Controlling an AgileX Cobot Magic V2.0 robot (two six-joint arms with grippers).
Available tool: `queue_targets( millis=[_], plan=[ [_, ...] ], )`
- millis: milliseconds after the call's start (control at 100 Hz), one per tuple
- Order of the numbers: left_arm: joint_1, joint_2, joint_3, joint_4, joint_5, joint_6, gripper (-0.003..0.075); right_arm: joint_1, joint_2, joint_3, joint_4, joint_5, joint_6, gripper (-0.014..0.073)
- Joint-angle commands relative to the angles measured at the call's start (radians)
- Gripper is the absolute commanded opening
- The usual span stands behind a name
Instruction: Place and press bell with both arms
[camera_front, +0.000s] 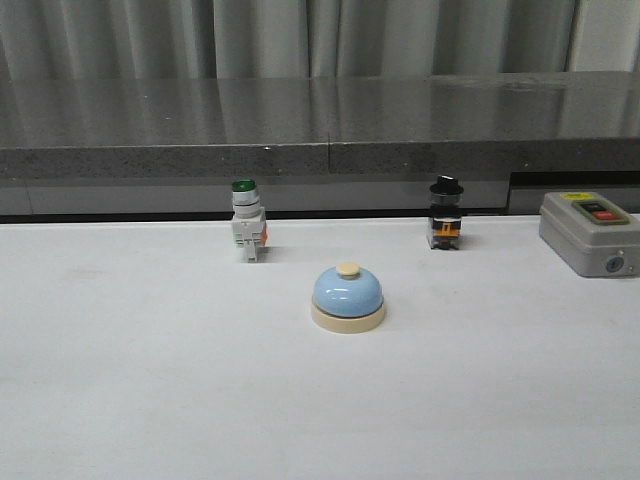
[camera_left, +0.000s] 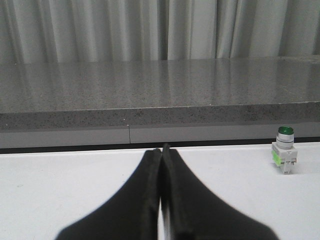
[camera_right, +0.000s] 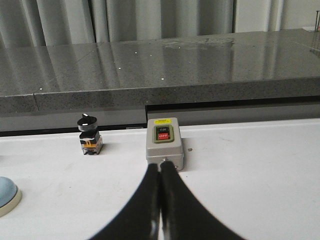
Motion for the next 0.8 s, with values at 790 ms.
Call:
queue_targets(
  millis=[790],
  plan=[
    [0.000,-0.030,0.042,-0.017,-0.094,-0.007,-0.0020,-0.006,-0.011,-0.031,-0.002,-0.069,-0.003,-0.0060]
  ],
)
